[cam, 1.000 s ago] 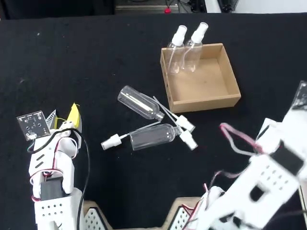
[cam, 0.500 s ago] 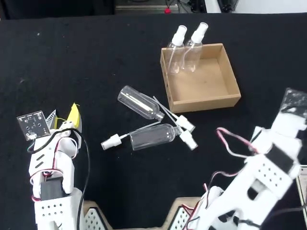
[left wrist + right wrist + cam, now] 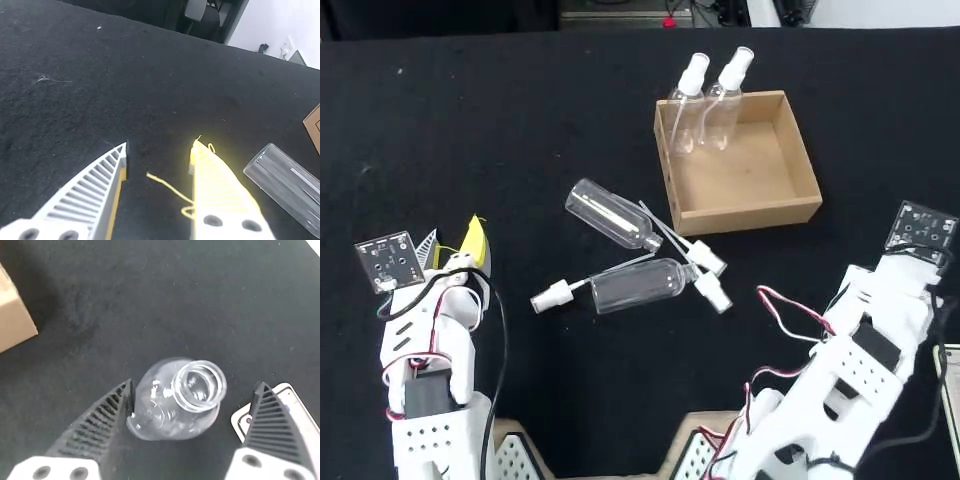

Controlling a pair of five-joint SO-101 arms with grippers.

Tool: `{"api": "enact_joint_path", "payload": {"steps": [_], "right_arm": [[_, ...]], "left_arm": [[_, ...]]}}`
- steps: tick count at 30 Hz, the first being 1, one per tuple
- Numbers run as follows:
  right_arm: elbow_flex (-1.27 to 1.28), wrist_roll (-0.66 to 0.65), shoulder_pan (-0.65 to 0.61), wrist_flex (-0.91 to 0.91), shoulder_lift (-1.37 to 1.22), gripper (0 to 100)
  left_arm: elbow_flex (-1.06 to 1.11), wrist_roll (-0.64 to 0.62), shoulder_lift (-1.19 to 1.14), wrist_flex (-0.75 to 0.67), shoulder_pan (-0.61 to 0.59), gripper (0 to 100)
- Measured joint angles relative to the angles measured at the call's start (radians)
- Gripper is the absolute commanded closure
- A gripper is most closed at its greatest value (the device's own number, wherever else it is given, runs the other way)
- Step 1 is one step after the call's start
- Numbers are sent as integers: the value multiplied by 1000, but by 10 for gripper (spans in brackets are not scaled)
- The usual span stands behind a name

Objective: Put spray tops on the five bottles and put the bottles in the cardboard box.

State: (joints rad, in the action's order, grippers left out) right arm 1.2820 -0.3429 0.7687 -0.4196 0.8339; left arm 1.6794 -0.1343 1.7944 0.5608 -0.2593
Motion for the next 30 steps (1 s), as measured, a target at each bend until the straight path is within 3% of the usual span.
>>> {"api": "enact_joint_path", "payload": {"steps": [14,19,30], "right_arm": [[49,0,0,28,-31,662],[52,58,0,31,-31,664],[180,75,0,281,-31,874]], "left_arm": [[0,0,0,0,0,798],[0,0,0,0,0,798],[0,0,0,0,0,798]]}}
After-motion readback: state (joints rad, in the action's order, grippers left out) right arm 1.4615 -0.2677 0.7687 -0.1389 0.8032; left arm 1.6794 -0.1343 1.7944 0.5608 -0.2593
